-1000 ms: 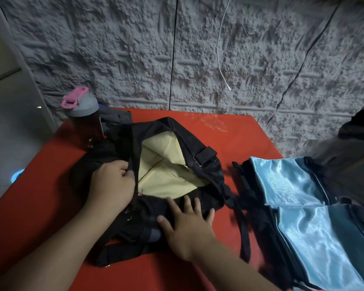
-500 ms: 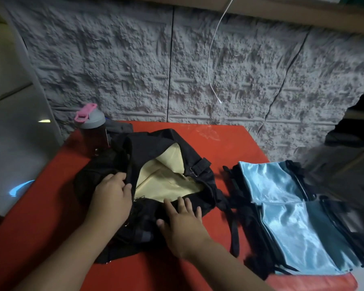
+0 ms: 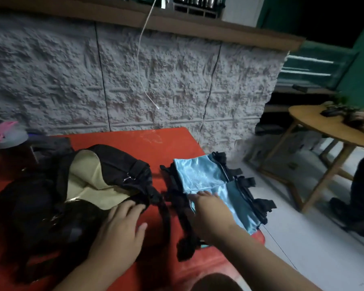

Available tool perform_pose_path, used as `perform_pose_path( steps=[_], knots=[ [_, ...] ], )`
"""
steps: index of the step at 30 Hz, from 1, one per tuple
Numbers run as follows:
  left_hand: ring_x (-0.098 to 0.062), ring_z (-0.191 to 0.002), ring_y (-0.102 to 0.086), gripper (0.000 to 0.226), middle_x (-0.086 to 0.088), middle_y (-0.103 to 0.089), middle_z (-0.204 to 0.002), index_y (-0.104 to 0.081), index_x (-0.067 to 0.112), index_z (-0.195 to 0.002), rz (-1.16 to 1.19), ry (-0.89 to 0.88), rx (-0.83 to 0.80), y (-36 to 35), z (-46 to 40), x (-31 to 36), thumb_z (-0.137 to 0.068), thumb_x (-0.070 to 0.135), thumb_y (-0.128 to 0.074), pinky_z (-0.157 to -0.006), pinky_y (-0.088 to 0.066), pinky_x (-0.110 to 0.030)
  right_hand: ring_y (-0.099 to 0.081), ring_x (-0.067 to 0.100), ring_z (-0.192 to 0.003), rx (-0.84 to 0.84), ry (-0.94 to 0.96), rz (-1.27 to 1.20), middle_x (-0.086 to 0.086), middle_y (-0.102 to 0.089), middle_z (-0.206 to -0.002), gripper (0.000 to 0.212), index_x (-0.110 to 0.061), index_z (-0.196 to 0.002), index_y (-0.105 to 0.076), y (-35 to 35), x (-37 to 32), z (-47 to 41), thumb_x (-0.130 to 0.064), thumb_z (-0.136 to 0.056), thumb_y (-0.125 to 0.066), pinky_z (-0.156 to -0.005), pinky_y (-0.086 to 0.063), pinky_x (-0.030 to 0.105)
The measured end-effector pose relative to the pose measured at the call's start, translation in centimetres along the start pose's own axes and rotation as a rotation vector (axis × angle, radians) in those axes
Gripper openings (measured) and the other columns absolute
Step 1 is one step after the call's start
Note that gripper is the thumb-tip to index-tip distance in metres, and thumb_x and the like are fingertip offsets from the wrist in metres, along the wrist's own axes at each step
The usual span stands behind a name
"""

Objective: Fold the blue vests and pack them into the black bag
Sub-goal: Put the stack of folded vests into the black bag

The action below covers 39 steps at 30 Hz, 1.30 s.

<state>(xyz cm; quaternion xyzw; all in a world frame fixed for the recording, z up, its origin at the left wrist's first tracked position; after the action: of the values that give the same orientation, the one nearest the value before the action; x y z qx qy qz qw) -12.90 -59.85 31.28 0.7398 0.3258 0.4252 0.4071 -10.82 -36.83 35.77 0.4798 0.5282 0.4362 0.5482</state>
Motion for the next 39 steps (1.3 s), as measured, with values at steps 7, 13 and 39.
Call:
perform_pose_path(
  steps=[7,13,39],
  knots=[
    [-0.022,-0.121,-0.053,0.048,0.0,-0.051,-0.13,-0.053,0.028,-0.132,0.16,0.088,-0.261,-6.9,-1.0,11.3,-0.097,0.057,-0.038,-0.102,-0.04,-0.033,-0.059,0.031,-0.109,0.174,-0.325,0.103,0.007,-0.067,-0.114,0.048,-0.023,-0.118,-0.056,0.5,14.6,-1.0,-0.057,-0.084,-0.054,-0.092,-0.049,0.039],
    [-0.033,-0.117,-0.059,0.064,-0.016,-0.061,-0.125,-0.043,0.007,-0.125,0.365,0.565,-0.335,-10.9,-4.2,13.3,-0.089,0.055,-0.065,-0.093,-0.047,-0.036,-0.065,0.025,-0.081,-0.156,-0.648,-0.125,0.001,-0.064,-0.084,0.067,-0.019,-0.102,-0.06,-2.2,19.3,-1.6,-0.075,-0.064,-0.059,-0.072,-0.057,0.032],
    [-0.022,-0.077,-0.068,0.03,-0.008,-0.07,-0.086,-0.067,0.008,-0.084,0.682,0.847,-0.385,-10.8,-4.7,10.0,-0.061,0.022,-0.078,-0.073,-0.06,-0.033,-0.071,0.021,-0.075,-0.286,-0.659,-0.37,0.004,-0.071,-0.082,0.029,-0.015,-0.085,-0.069,-4.7,14.3,-2.8,-0.038,-0.069,-0.075,-0.07,-0.061,0.032]
  ],
)
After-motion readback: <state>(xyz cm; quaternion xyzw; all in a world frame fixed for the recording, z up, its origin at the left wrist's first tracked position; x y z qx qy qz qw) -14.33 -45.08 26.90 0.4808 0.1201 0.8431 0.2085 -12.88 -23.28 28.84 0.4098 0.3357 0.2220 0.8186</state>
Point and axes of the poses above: each hand's wrist, its own z-axis away from the middle knuckle, its own y-axis out of the back of the hand, x = y × z, the point moved 2 cm from there along -z, towards the middle knuckle
